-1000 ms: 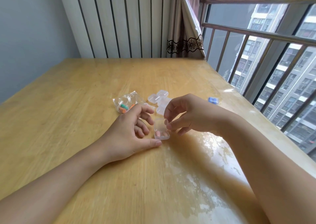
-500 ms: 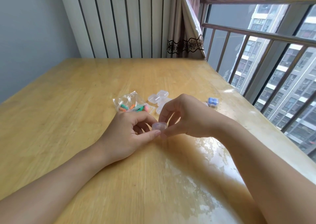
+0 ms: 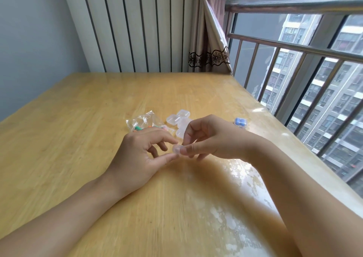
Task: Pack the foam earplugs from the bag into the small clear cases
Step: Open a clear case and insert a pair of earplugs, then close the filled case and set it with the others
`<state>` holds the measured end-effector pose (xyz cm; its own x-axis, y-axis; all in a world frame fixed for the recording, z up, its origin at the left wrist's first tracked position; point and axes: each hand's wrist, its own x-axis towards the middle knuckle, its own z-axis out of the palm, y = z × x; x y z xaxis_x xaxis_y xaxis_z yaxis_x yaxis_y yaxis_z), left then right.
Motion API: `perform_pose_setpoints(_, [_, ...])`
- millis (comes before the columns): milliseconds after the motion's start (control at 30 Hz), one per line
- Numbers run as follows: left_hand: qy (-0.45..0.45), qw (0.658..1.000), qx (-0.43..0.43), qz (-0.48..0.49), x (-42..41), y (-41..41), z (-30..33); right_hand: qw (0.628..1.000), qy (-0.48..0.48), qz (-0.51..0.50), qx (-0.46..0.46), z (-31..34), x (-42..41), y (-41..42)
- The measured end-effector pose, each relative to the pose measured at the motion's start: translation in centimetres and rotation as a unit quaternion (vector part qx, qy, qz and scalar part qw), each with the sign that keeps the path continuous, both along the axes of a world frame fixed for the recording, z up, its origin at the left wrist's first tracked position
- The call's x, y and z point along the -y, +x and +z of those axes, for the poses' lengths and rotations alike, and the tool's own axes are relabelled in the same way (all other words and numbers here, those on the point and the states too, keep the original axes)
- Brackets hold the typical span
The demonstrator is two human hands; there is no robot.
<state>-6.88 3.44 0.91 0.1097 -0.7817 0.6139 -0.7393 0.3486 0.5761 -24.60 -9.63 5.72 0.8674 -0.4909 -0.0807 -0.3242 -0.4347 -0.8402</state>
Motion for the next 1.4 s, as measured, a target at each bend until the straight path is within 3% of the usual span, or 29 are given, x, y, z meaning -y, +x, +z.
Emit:
perform_pose_setpoints(167, [0.013, 0.997, 0.054, 0.055, 0.1, 0.7, -0.2, 0.988, -0.112, -0.102, -0.017, -0.3, 3.0, -1.6])
perform_pose_setpoints(267, [0.008, 0.990, 0.104, 0.091, 0.3, 1.4, -0.2, 0.951, -0.252, -0.170, -0.065, -0.5, 5.0, -2.8])
perform_pose_setpoints(333, [0.013, 0.984, 0.132, 0.122, 0.5, 1.8, -0.2, 0.933, -0.291, -0.192, -0.088, -0.9, 5.8, -3.3])
perform_pose_setpoints(533, [0.093, 0.978, 0.138, 0.125, 0.5, 2.6, -0.7, 0.937, -0.297, -0.182, -0.020, -2.2, 6.2, -2.4])
perform_pose_setpoints(633, [0.122, 0.973, 0.143, 0.135, 0.7, 2.8, -0.9, 0.932, -0.304, -0.193, -0.045, -2.6, 6.3, -2.3])
perform_pose_setpoints(733, [0.136, 0.970, 0.133, 0.148, 0.7, 2.9, -1.0, 0.923, -0.315, -0.217, -0.032, -2.3, 6.4, -2.3])
perform_pose_setpoints(867, [0.123, 0.976, 0.115, 0.135, 0.8, 2.9, -0.9, 0.929, -0.335, -0.157, 0.030, -2.2, 3.8, -0.3])
perform_pose_setpoints(1100, [0.116, 0.980, 0.100, 0.130, 0.7, 2.8, -0.9, 0.915, -0.377, -0.078, -0.116, -3.6, 1.3, 2.4])
perform_pose_setpoints(1400, [0.138, 0.974, 0.096, 0.153, 0.7, 2.8, -0.5, 0.911, -0.371, -0.077, -0.166, -2.6, 1.4, 1.6])
